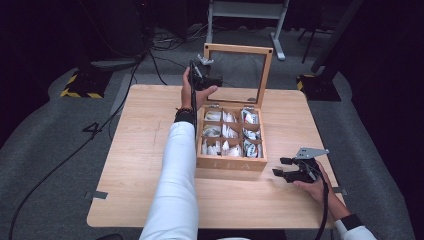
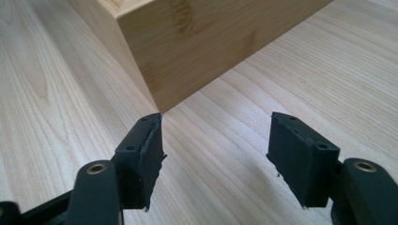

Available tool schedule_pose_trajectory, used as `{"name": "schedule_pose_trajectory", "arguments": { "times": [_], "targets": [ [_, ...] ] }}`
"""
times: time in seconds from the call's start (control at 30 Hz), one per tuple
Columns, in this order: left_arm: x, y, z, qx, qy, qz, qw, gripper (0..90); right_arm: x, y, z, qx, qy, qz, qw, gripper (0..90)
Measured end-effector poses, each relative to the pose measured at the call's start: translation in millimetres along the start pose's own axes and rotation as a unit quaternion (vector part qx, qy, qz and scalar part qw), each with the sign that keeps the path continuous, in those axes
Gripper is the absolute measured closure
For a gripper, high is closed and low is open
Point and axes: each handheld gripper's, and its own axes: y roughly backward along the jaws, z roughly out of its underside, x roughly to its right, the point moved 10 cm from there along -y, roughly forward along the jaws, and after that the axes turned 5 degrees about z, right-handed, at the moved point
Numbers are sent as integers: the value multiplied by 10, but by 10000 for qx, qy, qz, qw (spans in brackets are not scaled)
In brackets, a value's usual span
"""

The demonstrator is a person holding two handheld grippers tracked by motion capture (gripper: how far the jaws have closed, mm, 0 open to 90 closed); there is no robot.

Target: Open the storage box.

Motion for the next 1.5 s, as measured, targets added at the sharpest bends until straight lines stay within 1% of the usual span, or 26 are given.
{"name": "schedule_pose_trajectory", "arguments": {
  "times": [0.03,0.1,0.17,0.27,0.33,0.37,0.43,0.5,0.53,0.57,0.6,0.7,0.73,0.8,0.87,0.9,1.0,1.07,1.1,1.2,1.23,1.27,1.37,1.4,1.43,1.5],
  "targets": [
    [0,0,0,0,0,0,10000,243,0,0,0,0,0,0,10000,364],
    [-22,5,37,-131,-30,-29,9999,282,11,-3,8,-5,-36,-2,10000,363],
    [-19,2,55,-176,-62,-42,9998,281,1,-9,14,-37,-27,-11,10000,364],
    [-19,4,81,-187,-42,-30,9998,295,-18,3,7,-15,-6,-42,10000,366],
    [-27,-8,144,-287,-97,-34,9995,314,-12,6,16,-32,-24,-19,10000,366],
    [-27,-8,144,-287,-97,-34,9995,319,-12,6,16,-32,-24,-19,10000,366],
    [-32,-39,304,-545,-248,35,9982,319,-8,-5,28,-46,-20,-20,10000,366],
    [-24,-53,383,-588,-230,117,9979,325,-8,-1,25,-53,21,11,10000,366],
    [-24,-53,383,-588,-230,117,9979,323,-7,2,22,-45,26,20,10000,365],
    [-18,-67,460,-687,-268,138,9972,325,-4,3,22,-37,10,21,10000,364],
    [-10,-75,496,-722,-277,145,9969,326,-2,1,27,-51,11,25,10000,364],
    [10,-77,576,-746,-252,222,9967,318,-1,-5,41,-86,25,41,10000,363],
    [10,-77,576,-746,-252,222,9967,318,-1,-5,41,-86,25,41,10000,363],
    [13,-58,690,-902,-357,281,9949,315,-6,-6,45,-91,14,43,9999,361],
    [-3,-31,754,-942,-385,293,9944,272,-5,-16,60,-120,23,53,9999,360],
    [-13,-16,775,-907,-325,295,9949,256,-5,-22,67,-129,20,45,9999,360],
    [-54,50,839,-922,-211,357,9949,234,0,-29,74,-141,7,59,9999,357],
    [-74,105,884,-985,-266,319,9943,230,4,-36,87,-173,56,94,9998,354],
    [-82,142,894,-994,-318,330,9940,221,2,-40,94,-186,36,94,9998,353],
    [-90,276,905,-962,-389,383,9939,214,9,-63,118,-242,59,104,9996,350],
    [-90,276,905,-962,-389,383,9939,212,8,-65,122,-260,49,101,9996,349],
    [-85,380,921,-973,-477,415,9932,207,9,-66,122,-256,46,108,9996,349],
    [-57,548,954,-980,-659,483,9918,196,4,-62,126,-267,53,108,9996,346],
    [-57,548,954,-980,-659,483,9918,191,5,-62,126,-266,46,109,9996,346],
    [-32,655,990,-1016,-775,535,9904,182,7,-62,127,-264,36,107,9996,346],
    [-21,767,1029,-1031,-858,546,9895,177,11,-63,126,-251,30,110,9996,346]
  ]
}}
